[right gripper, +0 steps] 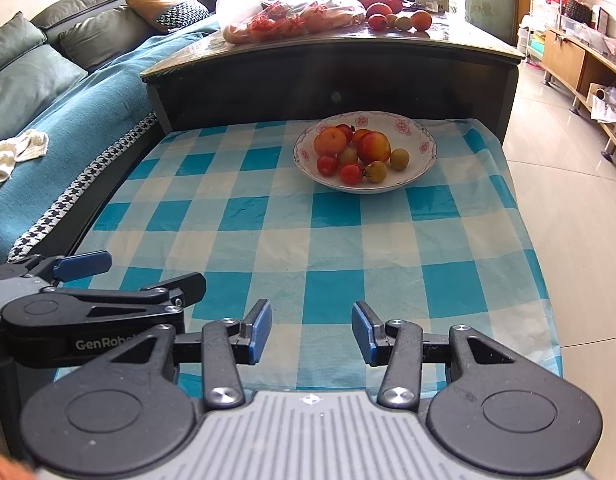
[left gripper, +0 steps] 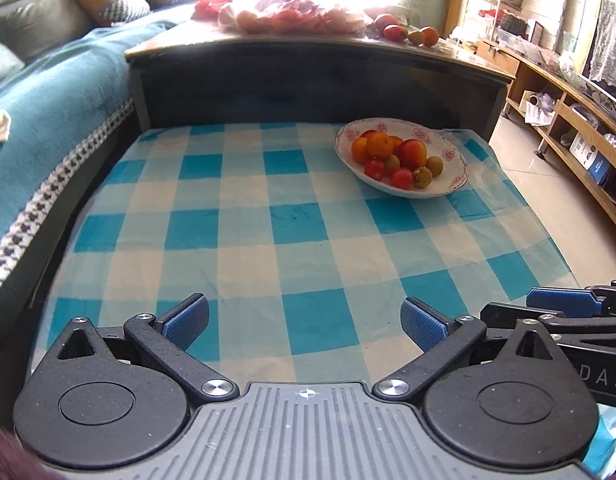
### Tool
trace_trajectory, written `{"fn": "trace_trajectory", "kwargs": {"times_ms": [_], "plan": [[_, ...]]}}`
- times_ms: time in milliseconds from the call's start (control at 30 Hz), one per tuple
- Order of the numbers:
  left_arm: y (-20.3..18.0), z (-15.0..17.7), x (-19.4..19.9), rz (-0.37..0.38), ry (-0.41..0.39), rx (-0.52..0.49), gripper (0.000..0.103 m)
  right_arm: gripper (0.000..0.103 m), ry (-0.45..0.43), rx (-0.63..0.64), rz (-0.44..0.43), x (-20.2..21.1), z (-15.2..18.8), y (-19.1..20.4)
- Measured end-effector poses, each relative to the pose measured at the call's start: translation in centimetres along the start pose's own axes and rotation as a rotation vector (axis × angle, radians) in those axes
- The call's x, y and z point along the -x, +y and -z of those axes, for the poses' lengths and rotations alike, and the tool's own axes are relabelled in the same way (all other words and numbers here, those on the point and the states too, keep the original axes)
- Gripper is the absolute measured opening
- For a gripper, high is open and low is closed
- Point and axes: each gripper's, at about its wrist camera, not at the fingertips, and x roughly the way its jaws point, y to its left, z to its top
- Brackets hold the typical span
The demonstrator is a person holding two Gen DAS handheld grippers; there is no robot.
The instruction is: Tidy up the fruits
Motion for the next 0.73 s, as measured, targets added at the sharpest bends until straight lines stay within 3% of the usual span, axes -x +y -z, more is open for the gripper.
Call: {"fn": "trace_trajectory", "kwargs": {"times_ms": [733], "plan": [[-0.66, 0.24, 0.63, -0.059, -0.085, -0.074, 0.103, 0.048, 0.008, 0.004, -0.004, -0.25, 0.12, 0.19]]}}
